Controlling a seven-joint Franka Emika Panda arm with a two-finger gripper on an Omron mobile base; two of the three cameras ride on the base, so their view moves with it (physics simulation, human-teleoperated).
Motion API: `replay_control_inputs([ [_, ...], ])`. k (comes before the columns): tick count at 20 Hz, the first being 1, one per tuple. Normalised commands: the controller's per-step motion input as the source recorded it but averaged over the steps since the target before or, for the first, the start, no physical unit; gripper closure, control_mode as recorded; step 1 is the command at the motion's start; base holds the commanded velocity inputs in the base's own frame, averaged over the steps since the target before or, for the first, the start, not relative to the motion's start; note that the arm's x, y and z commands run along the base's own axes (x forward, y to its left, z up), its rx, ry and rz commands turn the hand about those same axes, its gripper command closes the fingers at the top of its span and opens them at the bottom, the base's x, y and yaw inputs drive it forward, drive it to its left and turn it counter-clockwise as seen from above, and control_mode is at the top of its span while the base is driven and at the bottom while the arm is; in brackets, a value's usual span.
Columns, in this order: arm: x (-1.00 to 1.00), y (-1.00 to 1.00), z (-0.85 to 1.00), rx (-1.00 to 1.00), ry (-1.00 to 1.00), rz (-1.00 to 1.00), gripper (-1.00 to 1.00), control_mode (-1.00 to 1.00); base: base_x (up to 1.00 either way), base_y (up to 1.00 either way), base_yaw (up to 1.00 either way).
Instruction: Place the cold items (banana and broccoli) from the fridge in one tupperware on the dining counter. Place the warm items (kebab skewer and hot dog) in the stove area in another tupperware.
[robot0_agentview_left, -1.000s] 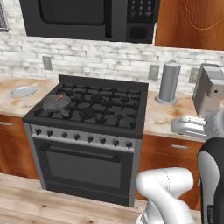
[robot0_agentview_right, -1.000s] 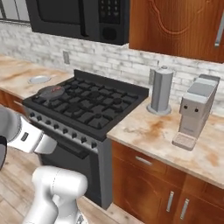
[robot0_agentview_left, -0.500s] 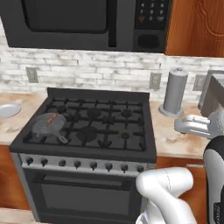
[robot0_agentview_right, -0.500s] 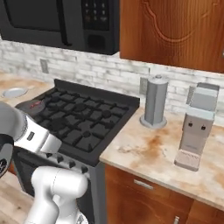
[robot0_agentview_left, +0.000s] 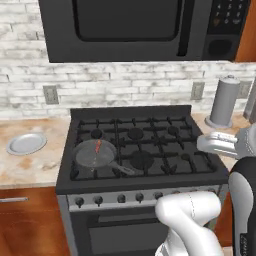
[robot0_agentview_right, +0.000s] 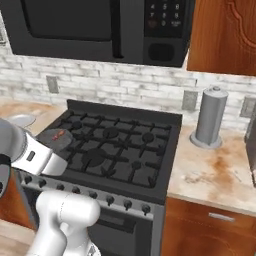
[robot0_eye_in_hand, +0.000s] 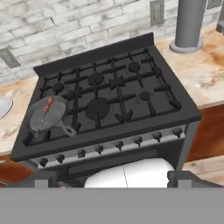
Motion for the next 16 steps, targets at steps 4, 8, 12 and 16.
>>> replay_control_inputs([
  [4, 0.0, 0.0, 0.0, 0.0, 0.0, 0.0, -1.0, 1.0, 0.45, 0.86, -0.06],
  [8, 0.0, 0.0, 0.0, 0.0, 0.0, 0.0, -1.0, 1.0, 0.3, 0.49, 0.0],
  [12, 0.0, 0.0, 0.0, 0.0, 0.0, 0.0, -1.0, 1.0, 0.49, 0.44, -0.03],
  [16, 0.0, 0.0, 0.0, 0.0, 0.0, 0.0, -1.0, 1.0, 0.55, 0.78, -0.27],
])
